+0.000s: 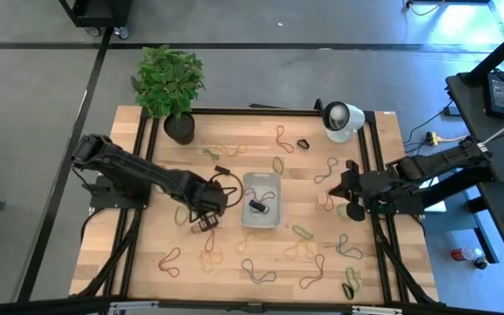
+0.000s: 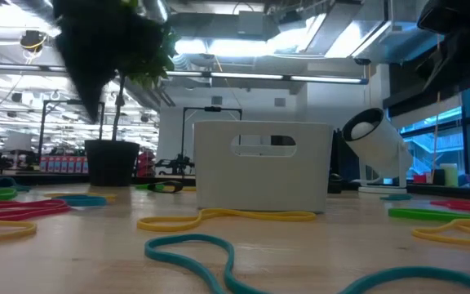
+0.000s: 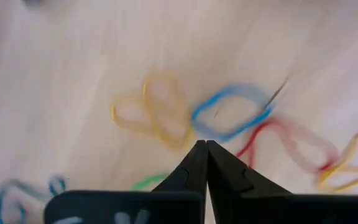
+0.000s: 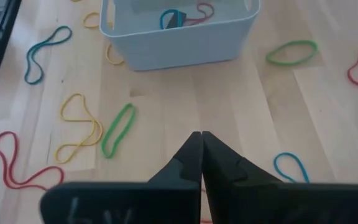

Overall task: Pick and place rubber bands into bin
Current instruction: Put the green rubber band into the gray bin

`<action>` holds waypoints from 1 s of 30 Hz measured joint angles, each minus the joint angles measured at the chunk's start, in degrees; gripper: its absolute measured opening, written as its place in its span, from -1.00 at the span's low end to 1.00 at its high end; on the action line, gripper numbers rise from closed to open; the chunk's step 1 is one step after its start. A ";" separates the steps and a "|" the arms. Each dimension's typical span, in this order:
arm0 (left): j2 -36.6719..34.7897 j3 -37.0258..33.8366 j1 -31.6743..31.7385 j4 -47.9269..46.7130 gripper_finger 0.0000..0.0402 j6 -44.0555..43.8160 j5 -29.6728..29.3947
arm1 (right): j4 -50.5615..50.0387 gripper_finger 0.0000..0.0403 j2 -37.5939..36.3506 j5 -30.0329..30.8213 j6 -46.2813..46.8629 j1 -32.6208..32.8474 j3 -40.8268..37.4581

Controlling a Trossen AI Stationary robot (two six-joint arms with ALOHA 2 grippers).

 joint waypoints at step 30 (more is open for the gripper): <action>-0.02 -21.10 2.38 3.93 -0.23 0.53 7.89 | 0.51 -0.95 0.18 0.15 3.26 -0.02 0.00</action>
